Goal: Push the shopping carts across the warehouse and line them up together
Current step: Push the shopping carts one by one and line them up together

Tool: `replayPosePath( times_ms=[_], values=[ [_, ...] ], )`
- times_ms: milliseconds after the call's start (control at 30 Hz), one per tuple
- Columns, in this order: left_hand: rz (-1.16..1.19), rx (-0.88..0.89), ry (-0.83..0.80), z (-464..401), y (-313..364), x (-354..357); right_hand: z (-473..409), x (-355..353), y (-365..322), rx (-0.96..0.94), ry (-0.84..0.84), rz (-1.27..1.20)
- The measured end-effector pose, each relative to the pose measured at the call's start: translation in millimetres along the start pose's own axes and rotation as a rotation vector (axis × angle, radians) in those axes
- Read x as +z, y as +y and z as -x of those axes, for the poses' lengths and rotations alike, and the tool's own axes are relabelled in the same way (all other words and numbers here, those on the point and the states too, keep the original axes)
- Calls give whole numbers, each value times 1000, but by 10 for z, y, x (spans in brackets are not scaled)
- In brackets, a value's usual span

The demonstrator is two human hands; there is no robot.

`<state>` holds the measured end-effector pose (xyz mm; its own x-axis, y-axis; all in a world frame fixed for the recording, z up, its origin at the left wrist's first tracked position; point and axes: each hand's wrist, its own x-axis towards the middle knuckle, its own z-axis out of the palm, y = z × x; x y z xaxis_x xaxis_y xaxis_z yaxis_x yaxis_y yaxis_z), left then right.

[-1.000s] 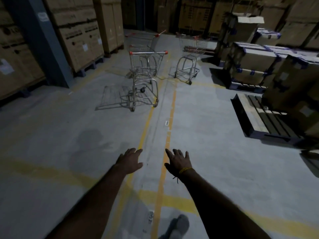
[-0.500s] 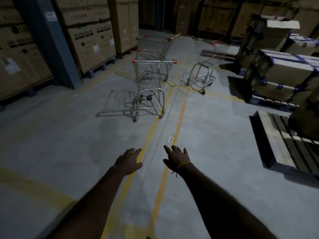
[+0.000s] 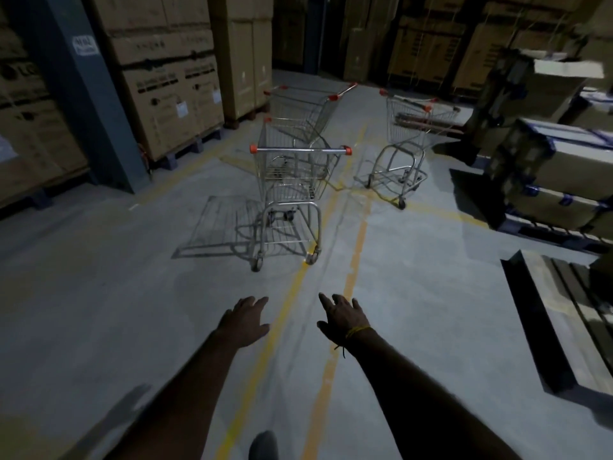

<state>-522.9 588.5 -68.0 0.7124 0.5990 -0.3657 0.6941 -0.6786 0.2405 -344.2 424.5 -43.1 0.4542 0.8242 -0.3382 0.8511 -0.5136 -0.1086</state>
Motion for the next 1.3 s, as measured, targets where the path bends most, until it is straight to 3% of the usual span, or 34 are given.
replayPosePath(
  times_ms=[267, 567, 867, 1000, 1300],
  values=[
    [1, 42, 41, -1528, -159, -982, -1459, -733, 92, 17, 74, -37],
    [9, 64, 122, -2865, 29, -1542, -2872, -1226, 518, -13, 91, -12],
    [17, -31, 168, -4270, 308, -2153, -4387, -1922, 1245, -104, 80, -11],
    [74, -53, 219, -4792, 535, -2454, -4942, -2310, 1602, -110, 167, -37],
    [40, -105, 227, -5793, 656, -2850, -5781, -2567, 1913, -102, 186, -41]
  ],
)
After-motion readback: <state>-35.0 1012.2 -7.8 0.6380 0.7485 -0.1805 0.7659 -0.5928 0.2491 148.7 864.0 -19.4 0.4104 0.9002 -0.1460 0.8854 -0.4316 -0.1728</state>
